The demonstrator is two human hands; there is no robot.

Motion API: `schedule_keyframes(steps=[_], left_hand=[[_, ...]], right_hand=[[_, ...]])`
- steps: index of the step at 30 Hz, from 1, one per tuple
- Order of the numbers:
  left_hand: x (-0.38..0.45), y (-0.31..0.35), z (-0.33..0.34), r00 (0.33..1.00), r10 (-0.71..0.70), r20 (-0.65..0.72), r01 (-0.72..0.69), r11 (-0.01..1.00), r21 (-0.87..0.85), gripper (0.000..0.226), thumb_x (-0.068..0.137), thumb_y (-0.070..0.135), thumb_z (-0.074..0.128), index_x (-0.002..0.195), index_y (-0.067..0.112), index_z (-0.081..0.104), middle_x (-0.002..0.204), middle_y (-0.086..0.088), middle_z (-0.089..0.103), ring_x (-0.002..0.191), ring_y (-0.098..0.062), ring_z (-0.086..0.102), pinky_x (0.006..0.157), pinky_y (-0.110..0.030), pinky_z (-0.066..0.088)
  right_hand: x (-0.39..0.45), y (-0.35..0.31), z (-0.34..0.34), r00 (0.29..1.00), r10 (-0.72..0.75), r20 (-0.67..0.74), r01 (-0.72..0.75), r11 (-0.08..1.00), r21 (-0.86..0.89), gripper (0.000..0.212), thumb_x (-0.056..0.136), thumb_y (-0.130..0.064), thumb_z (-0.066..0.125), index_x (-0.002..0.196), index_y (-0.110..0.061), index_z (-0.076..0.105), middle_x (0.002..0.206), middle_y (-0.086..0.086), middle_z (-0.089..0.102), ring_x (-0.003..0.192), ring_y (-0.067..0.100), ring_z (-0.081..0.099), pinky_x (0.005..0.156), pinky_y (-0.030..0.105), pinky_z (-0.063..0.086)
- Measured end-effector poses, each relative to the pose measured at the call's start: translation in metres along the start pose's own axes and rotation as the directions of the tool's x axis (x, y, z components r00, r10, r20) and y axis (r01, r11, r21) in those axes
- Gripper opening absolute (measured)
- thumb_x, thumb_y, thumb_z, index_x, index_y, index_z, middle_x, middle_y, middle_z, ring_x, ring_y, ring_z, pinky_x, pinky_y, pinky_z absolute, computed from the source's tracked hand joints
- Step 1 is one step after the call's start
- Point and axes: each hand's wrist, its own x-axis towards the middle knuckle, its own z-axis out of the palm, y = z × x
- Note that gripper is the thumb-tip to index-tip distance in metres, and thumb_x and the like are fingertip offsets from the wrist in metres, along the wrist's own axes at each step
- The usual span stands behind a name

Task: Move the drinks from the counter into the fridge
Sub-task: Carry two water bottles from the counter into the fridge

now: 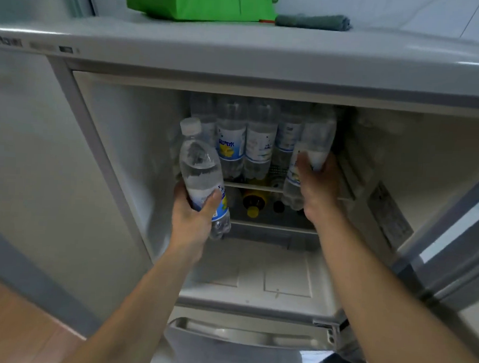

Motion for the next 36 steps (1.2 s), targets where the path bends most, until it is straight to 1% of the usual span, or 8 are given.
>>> schedule_keyframes(steps=[3, 7, 10, 14, 21, 27, 32, 36], left_hand=[[0.018, 0.003, 0.005, 0.999, 0.036, -0.006, -0.036, 0.999, -0.016, 0.052, 0.084, 0.014, 0.074, 0.128, 0.019, 0.048, 0.113, 0.000, 0.068, 0.101, -0.016, 0.068, 0.083, -0.033, 0.059], [0.036, 0.004, 0.016, 0.998, 0.066, -0.008, -0.067, 0.997, -0.035, 0.043, 0.083, 0.017, 0.076, 0.116, 0.033, 0.052, 0.112, 0.004, 0.069, 0.100, -0.009, 0.069, 0.082, -0.029, 0.057], [0.049, 0.007, 0.027, 0.998, 0.069, 0.004, -0.069, 0.996, -0.050, 0.048, 0.084, 0.018, 0.075, 0.123, 0.027, 0.050, 0.122, -0.001, 0.065, 0.110, -0.016, 0.065, 0.093, -0.040, 0.056], [0.071, 0.014, 0.040, 0.996, 0.086, -0.012, -0.086, 0.996, -0.023, 0.054, 0.082, 0.021, 0.077, 0.128, 0.023, 0.049, 0.124, 0.001, 0.064, 0.111, -0.014, 0.064, 0.094, -0.041, 0.056], [0.087, 0.012, 0.064, 0.983, 0.184, -0.003, -0.184, 0.983, -0.013, 0.056, 0.083, 0.017, 0.076, 0.130, 0.021, 0.046, 0.129, -0.002, 0.059, 0.115, -0.015, 0.060, 0.098, -0.038, 0.054], [0.095, 0.001, 0.077, 0.951, 0.301, -0.069, -0.300, 0.954, 0.027, 0.054, 0.084, 0.010, 0.074, 0.132, 0.012, 0.048, 0.130, -0.006, 0.058, 0.119, -0.014, 0.058, 0.099, -0.032, 0.051], [0.105, -0.002, 0.080, 0.935, 0.344, -0.086, -0.343, 0.939, 0.033, 0.052, 0.083, 0.012, 0.075, 0.118, 0.039, 0.048, 0.122, 0.007, 0.059, 0.115, -0.005, 0.058, 0.096, -0.026, 0.050], [0.110, -0.004, 0.082, 0.915, 0.394, -0.086, -0.389, 0.919, 0.071, 0.049, 0.085, 0.010, 0.073, 0.121, 0.033, 0.050, 0.118, 0.017, 0.057, 0.111, 0.007, 0.058, 0.091, -0.013, 0.048]], right_hand=[[0.014, -0.007, 0.010, 0.995, 0.083, 0.047, -0.083, 0.997, 0.007, 0.033, 0.097, -0.029, 0.062, 0.128, -0.023, 0.056, 0.117, -0.004, 0.067, 0.107, 0.013, 0.066, 0.084, 0.031, 0.058], [0.019, -0.011, 0.022, 0.996, 0.031, 0.088, -0.037, 0.997, 0.069, 0.045, 0.095, -0.024, 0.064, 0.136, -0.024, 0.046, 0.126, -0.002, 0.063, 0.113, 0.014, 0.064, 0.085, 0.031, 0.058], [0.017, -0.005, 0.032, 0.994, -0.013, 0.105, 0.005, 0.998, 0.069, 0.055, 0.094, -0.016, 0.065, 0.142, -0.023, 0.040, 0.130, -0.001, 0.059, 0.113, 0.011, 0.062, 0.090, 0.033, 0.058], [0.019, 0.008, 0.044, 0.997, -0.042, 0.068, 0.039, 0.998, 0.049, 0.061, 0.093, -0.012, 0.066, 0.145, -0.021, 0.037, 0.137, 0.002, 0.055, 0.121, 0.015, 0.058, 0.100, 0.041, 0.053], [0.022, 0.017, 0.068, 0.997, -0.075, 0.001, 0.075, 0.995, 0.063, 0.067, 0.089, -0.015, 0.071, 0.145, -0.022, 0.035, 0.133, -0.002, 0.054, 0.114, 0.004, 0.058, 0.082, 0.009, 0.053], [0.017, 0.020, 0.088, 0.994, -0.094, 0.048, 0.090, 0.992, 0.088, 0.058, 0.089, -0.014, 0.071, 0.121, -0.049, 0.038, 0.121, -0.020, 0.054, 0.109, -0.008, 0.058, 0.096, 0.021, 0.051], [0.018, 0.022, 0.089, 0.993, -0.104, 0.062, 0.098, 0.990, 0.103, 0.059, 0.090, -0.014, 0.071, 0.127, -0.044, 0.035, 0.118, -0.028, 0.051, 0.103, -0.018, 0.056, 0.087, 0.008, 0.049], [0.019, 0.023, 0.087, 0.994, -0.096, 0.049, 0.089, 0.988, 0.129, 0.061, 0.090, -0.014, 0.070, 0.134, -0.038, 0.035, 0.121, -0.020, 0.055, 0.108, -0.011, 0.057, 0.095, 0.017, 0.051]])
